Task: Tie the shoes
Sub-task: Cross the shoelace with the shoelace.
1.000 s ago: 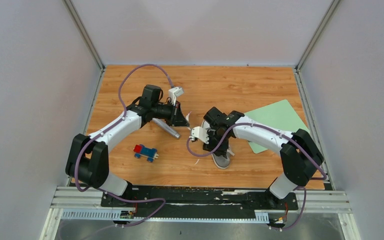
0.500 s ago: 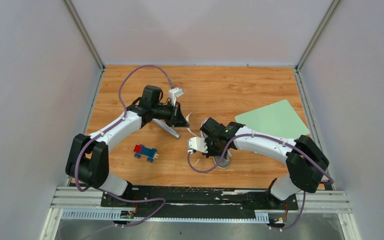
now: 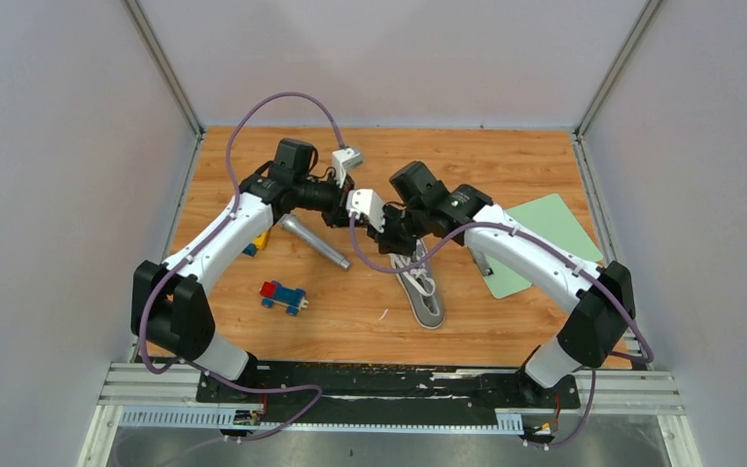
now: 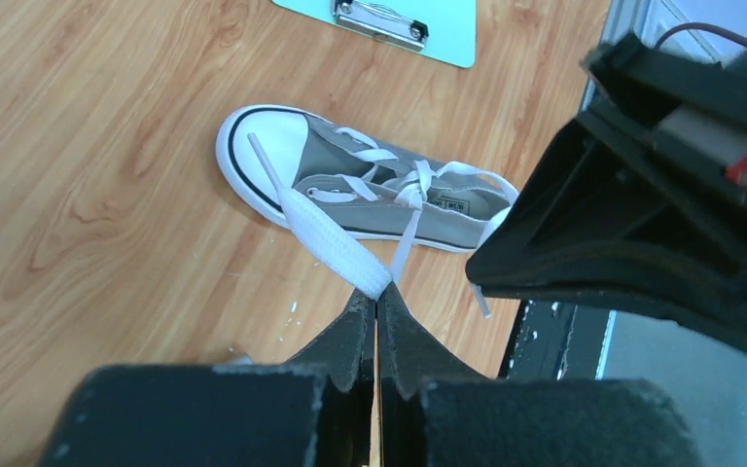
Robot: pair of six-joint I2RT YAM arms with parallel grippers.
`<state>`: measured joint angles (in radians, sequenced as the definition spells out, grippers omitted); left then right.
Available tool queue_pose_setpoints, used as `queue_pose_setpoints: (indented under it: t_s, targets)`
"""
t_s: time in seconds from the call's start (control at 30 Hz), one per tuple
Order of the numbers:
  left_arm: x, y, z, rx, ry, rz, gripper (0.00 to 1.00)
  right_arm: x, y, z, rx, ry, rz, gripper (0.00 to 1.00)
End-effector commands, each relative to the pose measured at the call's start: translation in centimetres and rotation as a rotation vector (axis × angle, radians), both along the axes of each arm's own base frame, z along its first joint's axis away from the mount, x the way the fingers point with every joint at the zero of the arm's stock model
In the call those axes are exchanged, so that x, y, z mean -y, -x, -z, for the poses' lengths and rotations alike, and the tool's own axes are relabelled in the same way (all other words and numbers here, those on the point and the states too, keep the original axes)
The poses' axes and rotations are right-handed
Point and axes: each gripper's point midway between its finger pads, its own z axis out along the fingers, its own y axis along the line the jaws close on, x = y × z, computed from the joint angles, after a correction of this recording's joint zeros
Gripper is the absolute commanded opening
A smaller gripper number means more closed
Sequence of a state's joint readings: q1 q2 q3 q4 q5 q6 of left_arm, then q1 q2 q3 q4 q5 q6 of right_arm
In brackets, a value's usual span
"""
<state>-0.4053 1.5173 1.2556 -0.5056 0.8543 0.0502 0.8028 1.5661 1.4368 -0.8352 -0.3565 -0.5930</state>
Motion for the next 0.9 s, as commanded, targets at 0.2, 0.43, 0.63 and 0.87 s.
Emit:
queue_pose_setpoints:
  t_s: [0.2,0.43,0.63,0.87]
  targets:
    - [1.4,-0.5,-3.4,0.076,0.101,0.071,0.0,3.9,-6.6,-10.7,-0.114,-0.424,0.244,0.0]
    - [4.7,0.0,-4.9,0.076,0.219,0.158,0.0,4.0,-6.5,-13.3,-0.126,-0.553,0.189,0.0]
    - [6.2,0.4,-2.8,0.011,0.248,0.185,0.0,3.6,-5.5,-12.3,-0.187,-0.586,0.154,0.0]
    - [7.6,1.5,-0.8,-0.081,0.29,0.232,0.0,3.4,-4.0,-11.8,-0.243,-0.625,0.111,0.0]
